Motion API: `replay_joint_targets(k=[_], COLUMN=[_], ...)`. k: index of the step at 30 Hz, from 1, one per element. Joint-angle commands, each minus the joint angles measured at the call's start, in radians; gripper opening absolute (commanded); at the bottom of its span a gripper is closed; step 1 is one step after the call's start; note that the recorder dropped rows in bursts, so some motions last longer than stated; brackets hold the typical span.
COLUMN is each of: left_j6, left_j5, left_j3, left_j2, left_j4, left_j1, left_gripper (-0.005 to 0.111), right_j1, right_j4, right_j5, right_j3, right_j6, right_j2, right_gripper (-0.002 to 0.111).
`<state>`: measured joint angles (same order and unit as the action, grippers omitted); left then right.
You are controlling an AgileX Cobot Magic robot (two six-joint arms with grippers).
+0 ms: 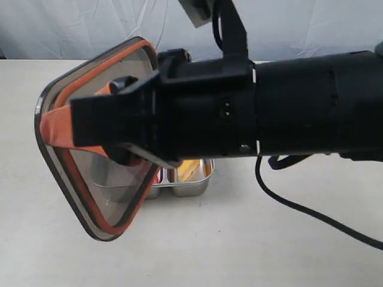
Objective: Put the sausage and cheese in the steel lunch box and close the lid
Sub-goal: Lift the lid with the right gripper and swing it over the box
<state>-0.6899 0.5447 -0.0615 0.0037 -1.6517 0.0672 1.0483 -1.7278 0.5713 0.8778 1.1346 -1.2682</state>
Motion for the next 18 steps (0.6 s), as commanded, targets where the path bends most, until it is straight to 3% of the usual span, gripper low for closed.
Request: replay_joint_targets(k=[1,6,12,18], left_j6=[-0.159,-0.28,-0.282,-0.353], left_j5=[0.092,0.116,0.145,0.159], left_j3=[-0.008,-0.008,-0.011,-0.011], left_j2=[-0.004,-0.004,-0.004,0.031], left_j4=[-0.053,-0.092,0.015,0.014], left_j1=[-0.005,-0.005,-0.005,-0.005], left_gripper=[0.02,0.056,0.055,0.055], right_j1=[0.011,0.011,0.011,0.048], right_j4=[-0.006,-0.01,-0.017,-0.017], right_j5=[-0.051,-0.08,-0.12,-0.136], right_j3=[0.056,0.084,0.106,0.164], right_j6=[0.018,0.018,0.018,0.016], right_j2=[-0.049,-0.089,-0.126,-0.177], right_gripper=[0.0,0.0,0.0,0.0])
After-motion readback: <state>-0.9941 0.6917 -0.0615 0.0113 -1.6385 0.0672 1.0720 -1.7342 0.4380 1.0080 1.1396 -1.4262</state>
